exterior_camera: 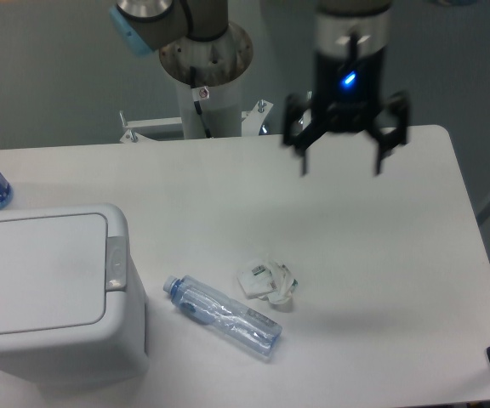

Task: Open the trash can
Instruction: 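Lower the gripper onto the grey button beside the trash can lid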

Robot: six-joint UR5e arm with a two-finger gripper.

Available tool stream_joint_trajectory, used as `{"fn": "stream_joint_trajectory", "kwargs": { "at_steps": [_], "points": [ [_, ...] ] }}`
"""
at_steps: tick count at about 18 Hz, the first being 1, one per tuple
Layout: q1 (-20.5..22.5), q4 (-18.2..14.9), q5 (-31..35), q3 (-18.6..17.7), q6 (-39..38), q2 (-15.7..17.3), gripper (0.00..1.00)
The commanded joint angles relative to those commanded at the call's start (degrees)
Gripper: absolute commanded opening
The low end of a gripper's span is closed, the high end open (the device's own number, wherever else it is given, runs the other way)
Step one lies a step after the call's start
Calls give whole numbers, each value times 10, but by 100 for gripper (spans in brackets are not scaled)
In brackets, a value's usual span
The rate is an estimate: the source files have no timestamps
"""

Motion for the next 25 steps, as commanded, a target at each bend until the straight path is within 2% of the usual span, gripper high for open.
{"fn": "stream_joint_trajectory", "kwargs": {
  "at_steps": [1, 4, 7, 10, 18, 25],
  "points": [
    [-1, 13, -16, 0, -28, -6, 100],
    [-28, 20, -21, 4, -58, -25, 100],
    [-46, 22, -23, 5, -76, -32, 100],
    [-56, 40, -43, 3, -104, -34, 100],
    [-98, 42, -45, -3, -121, -46, 100],
    [-108, 42, -43, -2, -125, -53, 100]
  ]
}}
